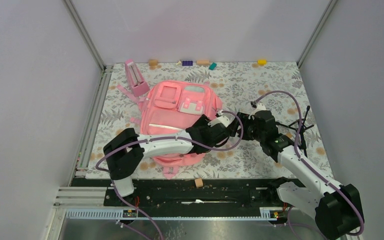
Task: Pack the student bag
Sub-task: Zip the student bag at the center of the board.
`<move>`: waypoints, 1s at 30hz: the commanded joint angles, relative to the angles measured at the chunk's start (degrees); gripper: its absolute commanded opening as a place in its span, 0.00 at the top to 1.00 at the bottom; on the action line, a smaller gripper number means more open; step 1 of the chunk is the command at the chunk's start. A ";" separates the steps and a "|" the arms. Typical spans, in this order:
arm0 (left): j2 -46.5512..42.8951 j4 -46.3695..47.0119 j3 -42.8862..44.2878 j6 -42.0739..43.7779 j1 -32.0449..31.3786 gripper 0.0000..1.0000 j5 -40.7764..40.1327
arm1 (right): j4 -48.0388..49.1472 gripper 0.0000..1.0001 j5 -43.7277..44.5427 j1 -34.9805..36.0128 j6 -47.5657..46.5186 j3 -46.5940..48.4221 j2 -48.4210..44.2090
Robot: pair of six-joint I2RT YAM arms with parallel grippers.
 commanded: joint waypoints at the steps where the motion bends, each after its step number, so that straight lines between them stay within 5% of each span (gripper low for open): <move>1: -1.03 -0.69 -1.85 -0.02 0.11 0.45 -1.96 | 3.59 0.23 -2.82 -0.26 1.92 -1.19 0.19; 6: -8.95 1.73 -4.49 -0.45 0.79 1.00 0.62 | 8.62 0.27 -7.71 -0.27 3.57 -3.00 0.36; 16: -24.77 1.32 -1.83 -1.08 8.60 1.00 30.06 | 16.28 0.29 -11.10 -0.26 6.27 -6.79 -1.56; 21: -27.25 -2.05 -1.96 -0.88 14.33 1.00 42.78 | 29.38 0.32 -9.83 0.84 15.60 -12.37 -4.97; 30: -27.63 -5.79 -1.27 1.32 23.60 1.00 60.77 | 34.69 0.32 -5.24 12.59 0.82 -11.43 -4.26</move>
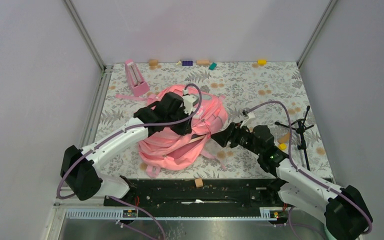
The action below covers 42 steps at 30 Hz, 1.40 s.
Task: Pack the student bag
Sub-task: Zip the student bag at the center of the board.
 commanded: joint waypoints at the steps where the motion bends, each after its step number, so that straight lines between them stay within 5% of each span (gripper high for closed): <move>1: -4.12 4.66 3.26 -0.20 2.69 1.00 14.30 | 7.24 0.32 1.90 3.58 -6.60 1.91 3.03; 22: -5.42 8.82 0.18 0.51 3.77 1.00 17.35 | 12.12 0.31 12.13 10.83 -18.76 7.99 21.07; 30: -4.72 9.12 0.09 0.69 3.78 1.00 18.08 | 13.00 0.32 2.72 10.93 -20.69 10.33 25.04; 35: -4.80 9.09 0.01 1.03 3.78 1.00 17.19 | 6.37 0.41 -3.79 11.00 -21.23 13.67 25.94; 42: -4.45 9.08 -0.05 1.10 3.76 1.00 17.60 | -0.11 0.56 0.20 11.46 -18.46 12.64 23.15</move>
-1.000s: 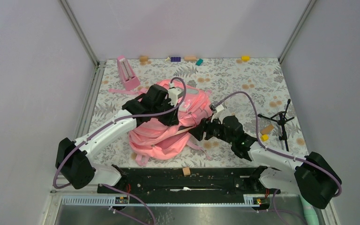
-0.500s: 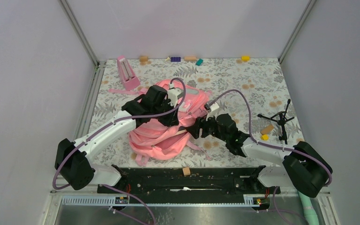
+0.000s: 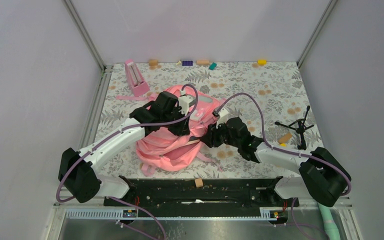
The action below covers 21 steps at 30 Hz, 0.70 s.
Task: Pack the student bag
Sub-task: Zip the student bag at the center of the board.
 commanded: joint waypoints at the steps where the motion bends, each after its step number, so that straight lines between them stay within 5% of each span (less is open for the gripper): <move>1: -2.92 9.12 1.92 -1.29 -0.59 1.00 8.51 | -2.08 0.58 -3.38 1.31 1.74 1.07 -1.96; 14: -3.12 9.14 1.30 -1.12 -0.59 1.00 8.31 | 0.02 1.00 -4.43 1.35 4.20 0.00 -0.74; 21: -0.76 11.49 -0.78 -2.65 -0.79 1.00 9.52 | -3.82 1.00 -5.71 2.30 3.94 0.78 -3.45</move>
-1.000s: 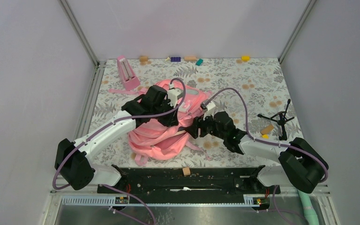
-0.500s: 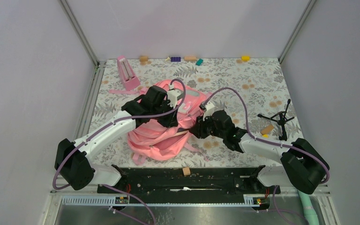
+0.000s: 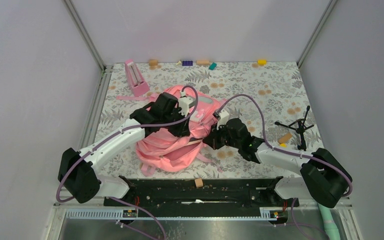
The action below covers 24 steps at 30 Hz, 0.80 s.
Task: Pack the student bag
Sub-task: Zip the student bag at the center of the board.
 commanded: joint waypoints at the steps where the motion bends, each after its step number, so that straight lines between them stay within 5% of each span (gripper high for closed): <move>1: -0.06 11.59 -0.33 -2.98 -1.12 1.00 8.53 | -1.72 1.00 -4.49 2.72 0.65 1.16 -3.50; 11: 6.34 11.17 0.93 -2.82 -5.46 1.00 5.75 | -7.01 1.00 0.13 8.37 -1.26 4.90 -4.75; 24: 7.77 25.37 -1.81 -11.33 -6.08 1.00 6.92 | 2.90 1.00 7.44 14.61 5.39 0.08 -7.50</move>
